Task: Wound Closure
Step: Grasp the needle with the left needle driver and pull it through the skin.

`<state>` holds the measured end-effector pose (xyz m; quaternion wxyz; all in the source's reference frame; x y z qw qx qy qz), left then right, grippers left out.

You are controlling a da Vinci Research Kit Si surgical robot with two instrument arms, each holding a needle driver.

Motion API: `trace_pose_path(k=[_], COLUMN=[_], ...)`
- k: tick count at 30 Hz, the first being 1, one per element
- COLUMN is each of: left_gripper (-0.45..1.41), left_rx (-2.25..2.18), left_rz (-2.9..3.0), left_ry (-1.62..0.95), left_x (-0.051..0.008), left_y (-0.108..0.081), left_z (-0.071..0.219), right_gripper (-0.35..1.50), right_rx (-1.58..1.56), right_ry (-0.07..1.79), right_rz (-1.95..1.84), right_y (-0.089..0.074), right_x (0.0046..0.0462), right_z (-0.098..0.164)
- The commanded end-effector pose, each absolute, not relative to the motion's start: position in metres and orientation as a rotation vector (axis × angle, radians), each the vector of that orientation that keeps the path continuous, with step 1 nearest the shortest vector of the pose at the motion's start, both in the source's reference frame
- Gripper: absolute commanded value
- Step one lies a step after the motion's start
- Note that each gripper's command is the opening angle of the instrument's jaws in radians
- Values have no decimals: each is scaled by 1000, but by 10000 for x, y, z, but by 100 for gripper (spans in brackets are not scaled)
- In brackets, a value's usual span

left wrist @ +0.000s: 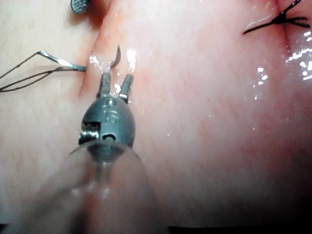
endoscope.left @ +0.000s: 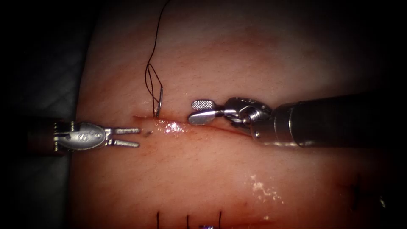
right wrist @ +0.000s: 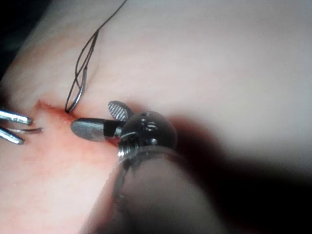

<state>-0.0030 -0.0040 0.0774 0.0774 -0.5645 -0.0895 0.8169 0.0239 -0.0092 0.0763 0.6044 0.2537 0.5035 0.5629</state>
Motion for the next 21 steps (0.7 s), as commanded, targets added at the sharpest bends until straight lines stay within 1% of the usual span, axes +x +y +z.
trace_pose_path(k=[1,8,11,14,18,19,21], left_gripper=[2,5,7,7,7,5,-20], left_rx=[-1712,-1796,-1810,-1811,-1797,-1789,-1778], left_rz=[2438,2417,2429,2451,2487,2499,2522], left_ry=[-282,-328,-361,-394,-432,-441,-466], left_x=[-38,-55,-59,-62,-64,-65,-65], left_y=[-41,-36,-33,-30,-29,-29,-26], left_z=[781,785,788,792,801,803,810], right_gripper=[118,111,111,106,104,104,103], right_rx=[586,568,562,567,570,570,570], right_ry=[1163,1168,1163,1163,1164,1164,1164], right_rz=[1299,1282,1268,1275,1272,1272,1273], right_y=[-97,-110,-115,-118,-119,-119,-119], right_x=[245,247,247,248,250,251,251], right_z=[774,787,791,793,792,792,792])
